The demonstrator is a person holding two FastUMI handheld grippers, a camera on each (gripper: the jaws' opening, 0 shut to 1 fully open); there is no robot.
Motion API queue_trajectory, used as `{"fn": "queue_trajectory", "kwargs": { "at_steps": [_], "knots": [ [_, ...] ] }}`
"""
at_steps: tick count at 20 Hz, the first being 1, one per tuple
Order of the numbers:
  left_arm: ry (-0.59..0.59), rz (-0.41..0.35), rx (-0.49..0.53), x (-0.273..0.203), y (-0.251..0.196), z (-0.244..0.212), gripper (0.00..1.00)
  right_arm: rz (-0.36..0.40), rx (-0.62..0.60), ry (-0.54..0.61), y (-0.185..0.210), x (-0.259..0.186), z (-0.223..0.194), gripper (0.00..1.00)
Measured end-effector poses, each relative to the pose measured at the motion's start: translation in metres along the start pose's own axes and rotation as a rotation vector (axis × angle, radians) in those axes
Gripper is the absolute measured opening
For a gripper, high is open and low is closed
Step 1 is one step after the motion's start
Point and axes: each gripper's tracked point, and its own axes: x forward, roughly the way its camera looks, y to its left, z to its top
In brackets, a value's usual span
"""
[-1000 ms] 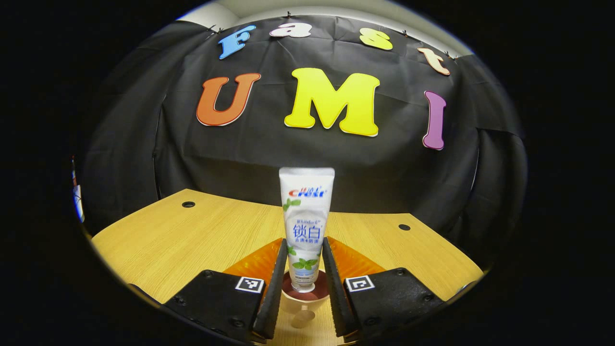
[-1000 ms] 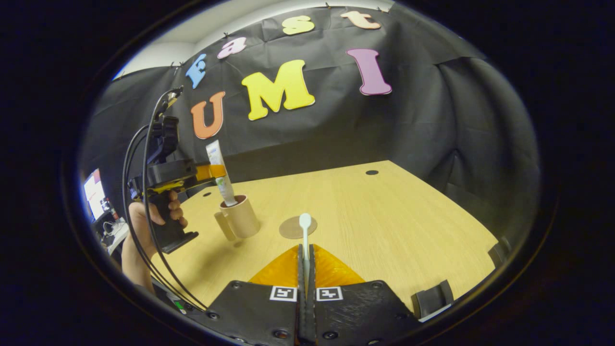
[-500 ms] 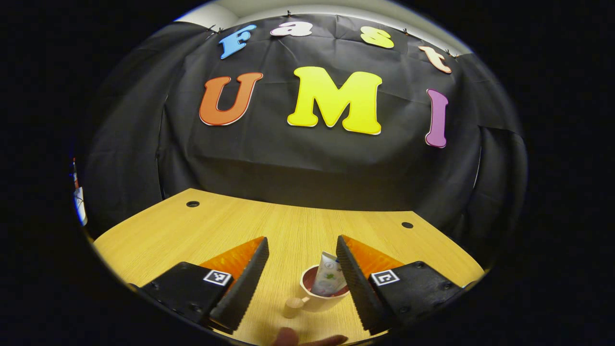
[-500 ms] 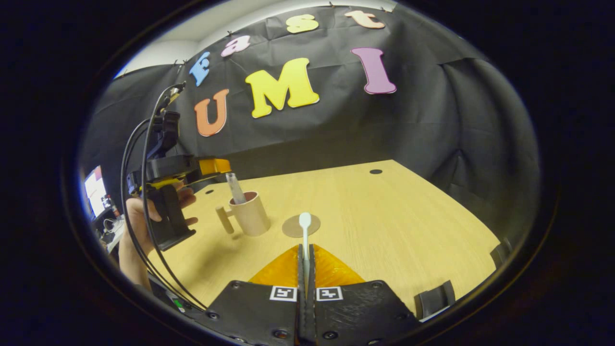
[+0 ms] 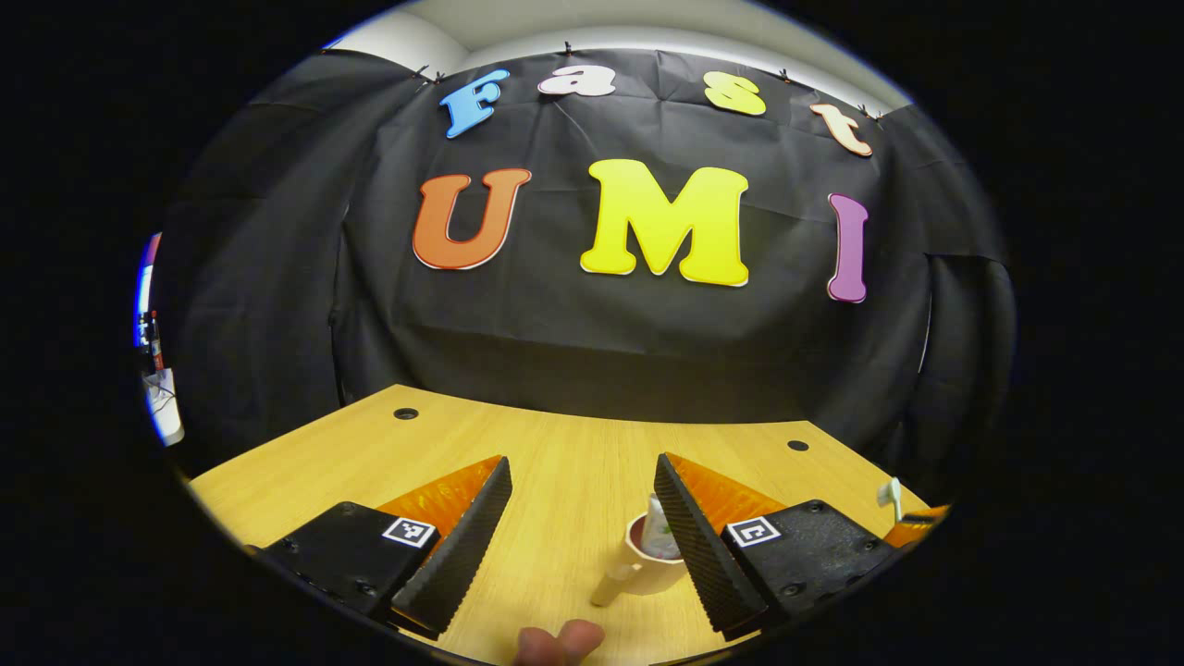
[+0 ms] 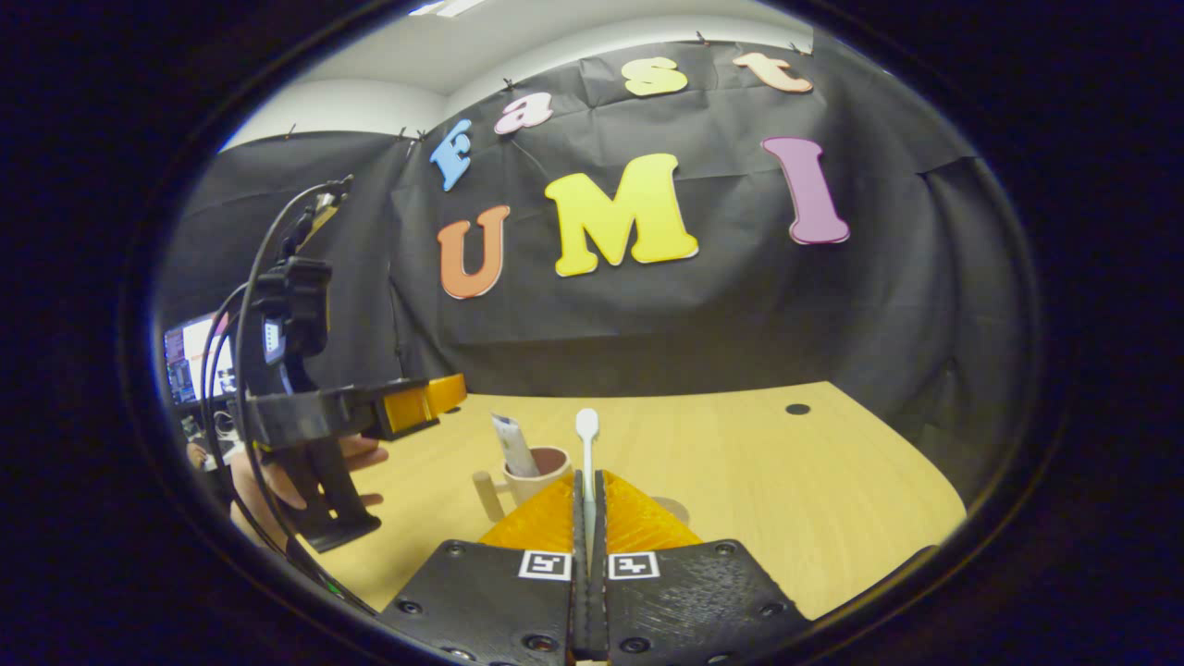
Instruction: Put the toothbrush and toothpaste on the desktop into the cup, then pick up the cup and place it on the coaster on the desktop.
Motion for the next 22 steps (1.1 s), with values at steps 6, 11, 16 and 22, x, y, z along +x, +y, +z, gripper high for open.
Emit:
{"fn": "queue_trajectory", "kwargs": {
  "at_steps": [6, 11, 16, 22],
  "knots": [
    [-0.038, 0.089, 0.033, -0.034, 0.051, 0.004, 0.98, 0.101, -0.079, -0.177, 0.039, 0.077, 0.053, 0.0],
    [-0.049, 0.127, 0.036, -0.049, 0.076, 0.002, 0.98, 0.132, -0.14, -0.185, 0.054, 0.141, 0.054, 0.0],
    [-0.056, 0.147, 0.032, -0.051, 0.092, -0.001, 0.98, 0.167, -0.093, -0.132, 0.057, 0.165, 0.044, 0.0],
    [-0.028, 0.14, 0.021, -0.048, 0.088, -0.012, 0.98, 0.17, -0.113, -0.176, 0.053, 0.168, 0.061, 0.0]
  ]
}}
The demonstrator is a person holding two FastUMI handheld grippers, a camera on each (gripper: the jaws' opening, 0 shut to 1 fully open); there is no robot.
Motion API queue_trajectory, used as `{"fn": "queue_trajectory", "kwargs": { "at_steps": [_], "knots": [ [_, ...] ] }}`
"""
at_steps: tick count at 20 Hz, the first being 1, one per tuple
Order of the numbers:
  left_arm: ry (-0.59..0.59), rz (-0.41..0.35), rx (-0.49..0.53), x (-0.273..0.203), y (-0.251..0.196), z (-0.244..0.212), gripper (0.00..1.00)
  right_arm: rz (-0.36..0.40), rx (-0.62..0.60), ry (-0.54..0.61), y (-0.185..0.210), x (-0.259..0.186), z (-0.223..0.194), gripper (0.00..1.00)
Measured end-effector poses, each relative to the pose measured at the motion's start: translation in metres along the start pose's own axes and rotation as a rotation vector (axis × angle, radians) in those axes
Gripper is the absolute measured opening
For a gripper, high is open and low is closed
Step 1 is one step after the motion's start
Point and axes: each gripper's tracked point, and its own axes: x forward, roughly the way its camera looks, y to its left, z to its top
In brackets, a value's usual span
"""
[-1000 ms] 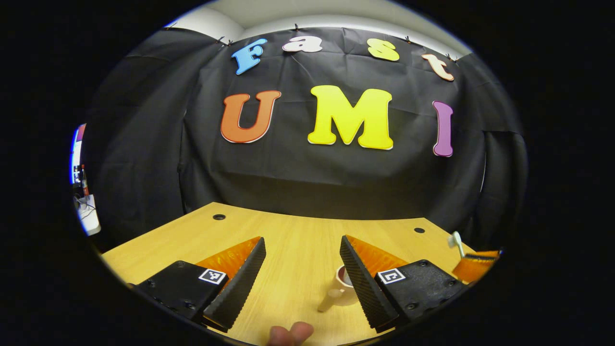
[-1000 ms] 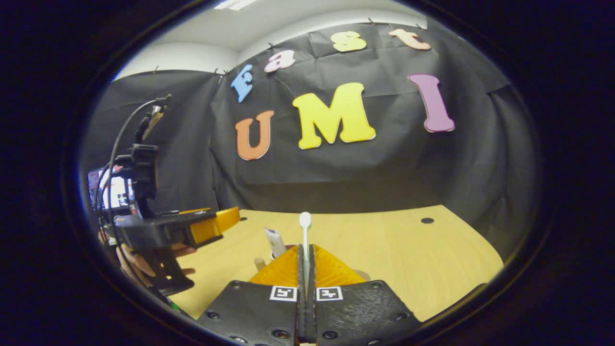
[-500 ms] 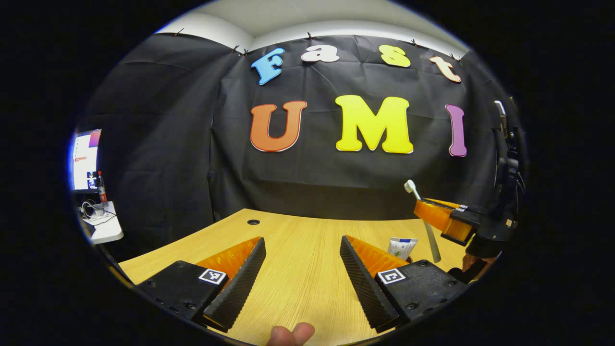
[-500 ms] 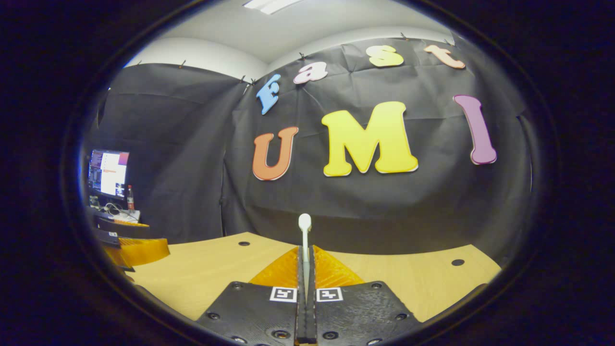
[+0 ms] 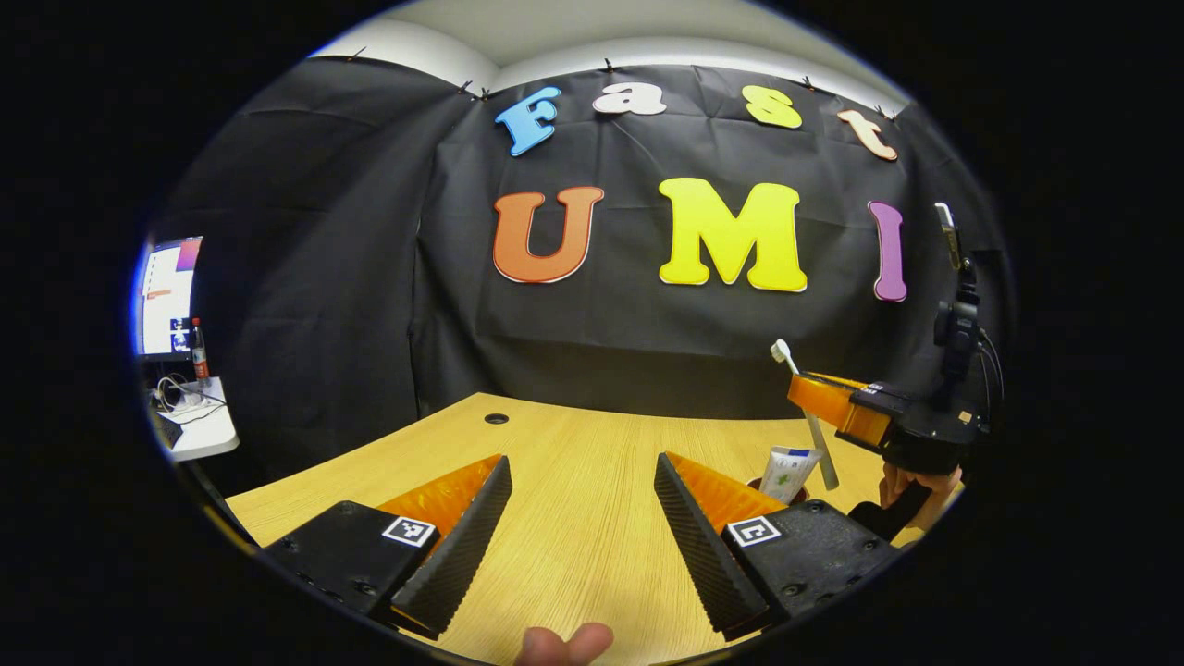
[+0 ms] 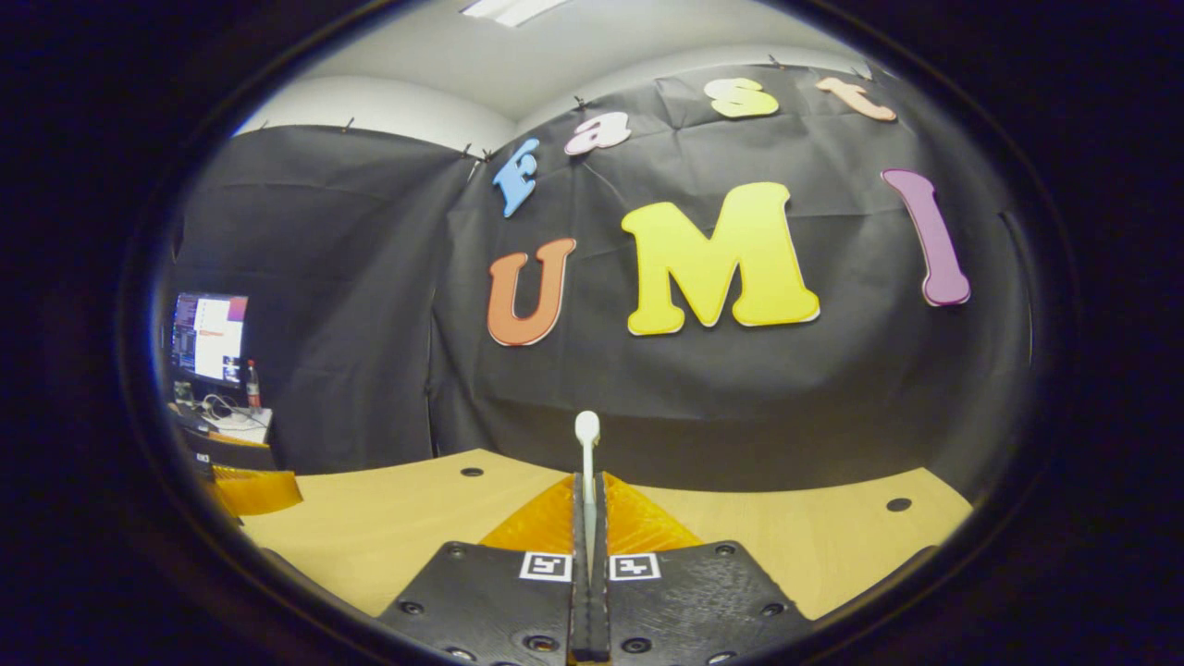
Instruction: Put the toothbrush and toothpaste on the desktop into the cup, then pick up the cup and place it on the coaster on the desktop.
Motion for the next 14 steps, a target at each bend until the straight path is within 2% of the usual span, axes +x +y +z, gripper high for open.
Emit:
{"fn": "queue_trajectory", "kwargs": {
  "at_steps": [4, 11, 12, 13, 14],
  "knots": [
    [-0.008, 0.006, 0.013, -0.004, 0.001, 0.002, 0.98, 0.013, 0.027, -0.017, 0.002, 0.0, 0.008, 0.05],
    [-0.015, -0.012, -0.002, -0.003, -0.008, 0.006, 0.98, 0.034, -0.005, 0.014, -0.017, -0.015, 0.012, 0.05],
    [-0.018, -0.009, -0.008, -0.003, -0.008, 0.007, 0.98, 0.041, -0.015, 0.017, -0.019, -0.017, 0.014, 0.2],
    [-0.02, -0.002, -0.013, -0.005, -0.008, 0.008, 0.98, 0.038, -0.033, 0.031, -0.026, -0.019, 0.013, 0.27],
    [-0.016, 0.001, -0.015, -0.005, -0.008, 0.006, 0.98, 0.033, -0.046, 0.047, -0.032, -0.02, 0.011, 0.38]
  ]
}}
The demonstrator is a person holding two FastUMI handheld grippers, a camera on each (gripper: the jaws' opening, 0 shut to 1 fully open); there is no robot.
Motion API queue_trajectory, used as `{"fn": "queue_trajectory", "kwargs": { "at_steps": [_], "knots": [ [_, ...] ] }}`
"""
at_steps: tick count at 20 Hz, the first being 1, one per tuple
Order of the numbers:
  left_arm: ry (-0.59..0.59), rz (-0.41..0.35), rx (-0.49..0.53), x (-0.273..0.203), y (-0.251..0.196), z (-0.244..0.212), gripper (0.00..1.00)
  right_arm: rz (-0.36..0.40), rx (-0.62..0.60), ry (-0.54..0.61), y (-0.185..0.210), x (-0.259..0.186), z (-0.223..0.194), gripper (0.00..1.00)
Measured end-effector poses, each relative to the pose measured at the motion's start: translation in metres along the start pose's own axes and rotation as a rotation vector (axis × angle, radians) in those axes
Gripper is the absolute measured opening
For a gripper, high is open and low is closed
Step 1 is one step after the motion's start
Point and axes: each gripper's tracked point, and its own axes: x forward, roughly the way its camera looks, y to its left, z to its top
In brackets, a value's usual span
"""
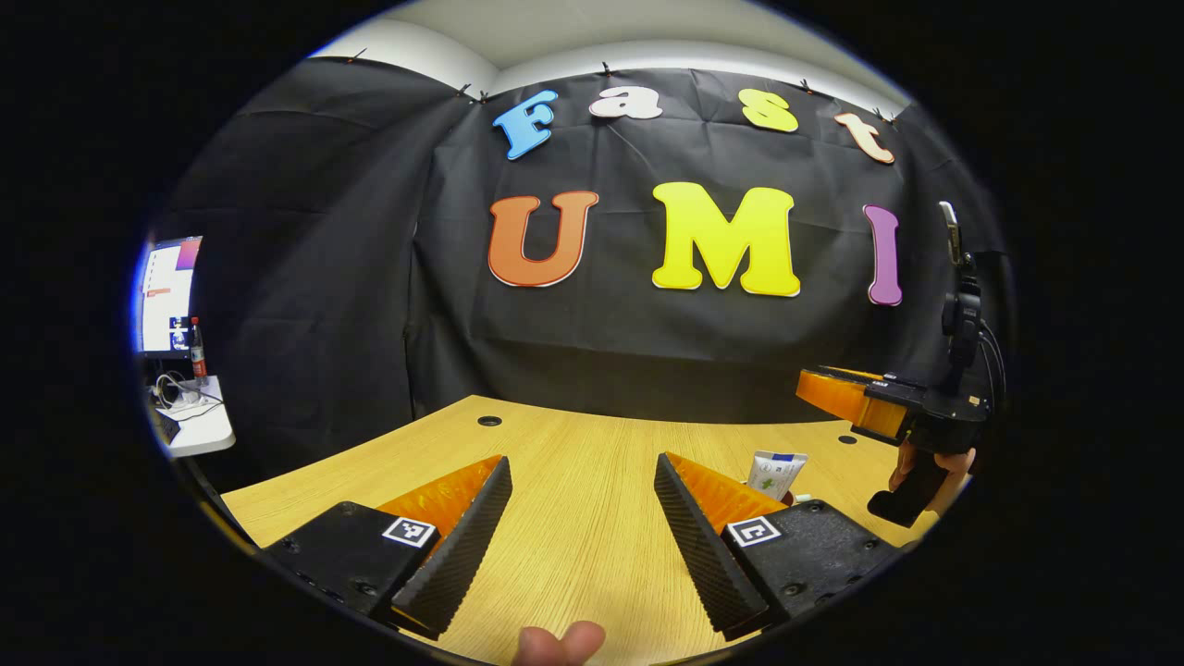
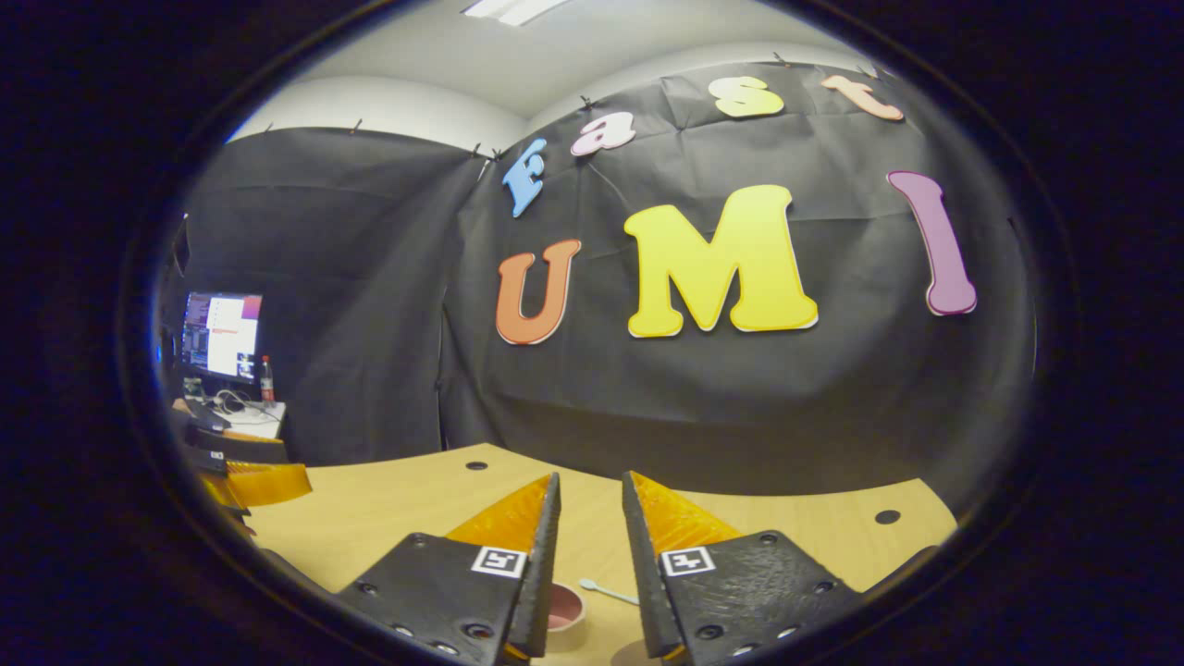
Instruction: Put the toothbrush and toothpaste on the desktop into the cup, then pick up the cup and place it on the coaster on the desktop.
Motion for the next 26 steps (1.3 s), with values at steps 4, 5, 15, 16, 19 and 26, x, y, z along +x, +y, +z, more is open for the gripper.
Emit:
{"fn": "queue_trajectory", "kwargs": {
  "at_steps": [4, 5, 15, 16, 19, 26],
  "knots": [
    [-0.009, 0.003, 0.002, -0.007, 0.0, 0.004, 0.98, -0.027, -0.028, 0.163, -0.031, 0.007, -0.024, 0.87],
    [-0.014, 0.001, 0.001, -0.009, -0.001, 0.006, 0.98, -0.036, -0.061, 0.225, -0.041, 0.008, -0.031, 0.93],
    [-0.03, -0.013, 0.024, -0.02, -0.007, 0.01, 0.98, 0.217, -0.248, 0.672, -0.08, 0.049, -0.122, 0.93],
    [-0.028, -0.004, 0.026, -0.02, -0.004, 0.009, 0.98, 0.248, -0.237, 0.705, -0.076, 0.056, -0.138, 0.93],
    [-0.012, 0.028, 0.029, -0.017, 0.008, 0.005, 0.98, 0.322, -0.278, 0.753, -0.066, 0.07, -0.174, 0.91],
    [0.021, 0.099, 0.049, -0.018, 0.031, -0.005, 0.98, 0.389, -0.396, 0.761, -0.067, 0.106, -0.216, 0.8]
  ]
}}
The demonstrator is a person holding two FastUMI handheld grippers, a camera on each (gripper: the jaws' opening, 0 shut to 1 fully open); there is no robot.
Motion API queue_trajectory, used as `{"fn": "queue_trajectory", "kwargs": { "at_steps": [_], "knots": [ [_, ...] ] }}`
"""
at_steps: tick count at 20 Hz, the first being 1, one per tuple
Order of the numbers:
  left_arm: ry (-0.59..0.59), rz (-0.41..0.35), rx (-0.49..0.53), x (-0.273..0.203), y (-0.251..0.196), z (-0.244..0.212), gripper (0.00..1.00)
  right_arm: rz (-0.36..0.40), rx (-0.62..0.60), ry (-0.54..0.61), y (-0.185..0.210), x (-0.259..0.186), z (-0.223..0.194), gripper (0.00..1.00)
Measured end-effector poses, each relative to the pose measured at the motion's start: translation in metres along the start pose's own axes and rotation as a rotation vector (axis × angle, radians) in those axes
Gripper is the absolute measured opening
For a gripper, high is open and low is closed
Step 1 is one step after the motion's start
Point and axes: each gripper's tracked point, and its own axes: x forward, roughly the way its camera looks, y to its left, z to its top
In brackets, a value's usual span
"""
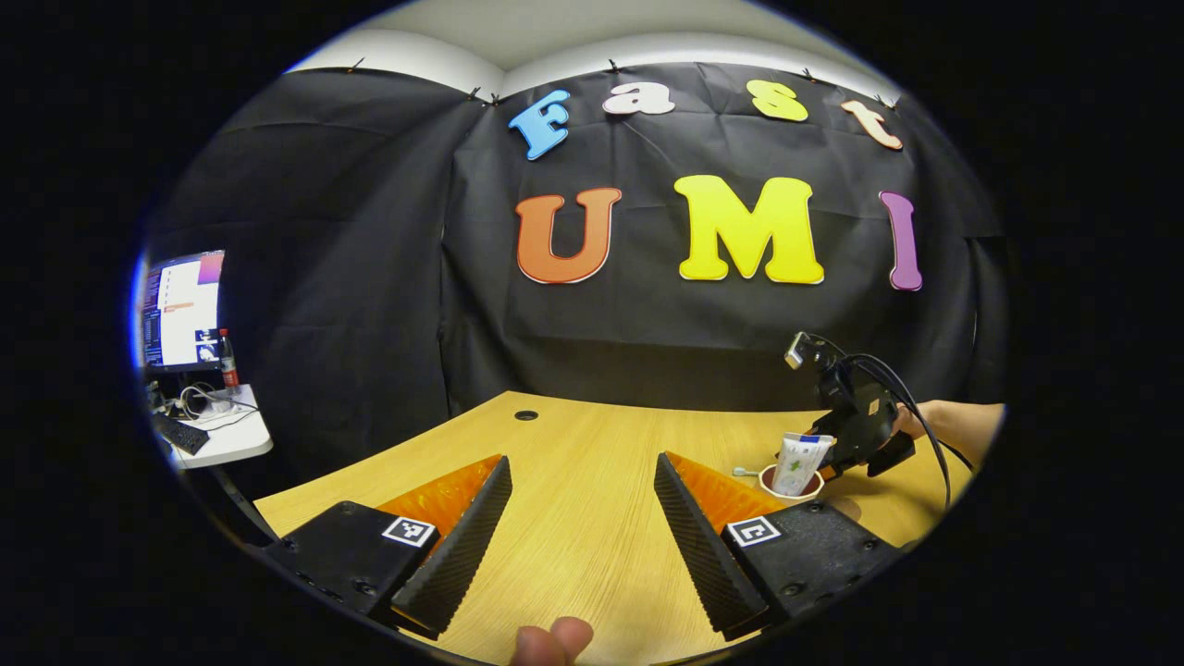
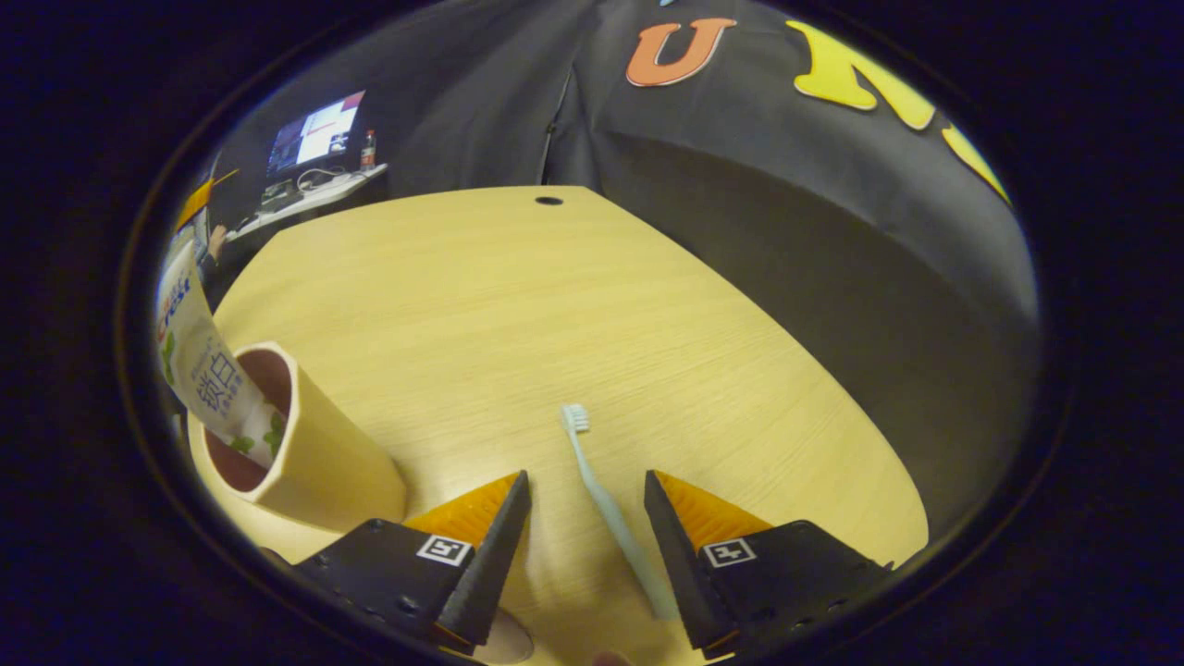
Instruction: Put the toothbrush and toothpaste on the desktop into the cup, then pick up the cup and place it on the coaster on the desktop.
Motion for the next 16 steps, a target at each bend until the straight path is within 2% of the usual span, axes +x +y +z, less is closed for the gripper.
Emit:
{"fn": "queue_trajectory", "kwargs": {
  "at_steps": [1, 3, 5, 6, 8, 9, 12, 13, 16],
  "knots": [
    [0.002, 0.004, 0.003, 0.0, -0.001, -0.001, 0.98, 0.012, 0.016, -0.011, 0.0, -0.002, 0.0, 0.73],
    [0.001, -0.001, 0.003, 0.0, -0.003, 0.001, 0.98, 0.065, 0.056, -0.008, 0.007, -0.004, -0.003, 0.7],
    [0.004, -0.015, 0.0, -0.001, -0.005, 0.001, 0.98, 0.086, 0.094, 0.005, 0.014, -0.001, -0.006, 0.37],
    [0.005, -0.023, -0.001, -0.001, -0.006, 0.001, 0.98, 0.085, 0.105, 0.021, 0.014, -0.002, -0.006, 0.18],
    [0.006, -0.031, 0.007, -0.002, -0.013, 0.001, 0.98, 0.084, 0.094, 0.026, 0.018, -0.007, -0.006, 0.18],
    [0.003, -0.028, 0.013, -0.003, -0.016, 0.003, 0.98, 0.08, 0.103, 0.055, 0.018, -0.008, -0.011, 0.05],
    [-0.005, -0.03, 0.014, -0.008, -0.017, 0.007, 0.98, 0.059, 0.179, 0.068, 0.011, -0.011, -0.009, 0.04],
    [-0.01, -0.033, 0.016, -0.01, -0.018, 0.008, 0.98, 0.074, 0.227, 0.064, 0.013, -0.016, -0.009, 0.04],
    [-0.02, -0.035, 0.019, -0.014, -0.019, 0.011, 0.98, 0.1, 0.369, -0.051, 0.009, -0.037, 0.012, 0.03]
  ]
}}
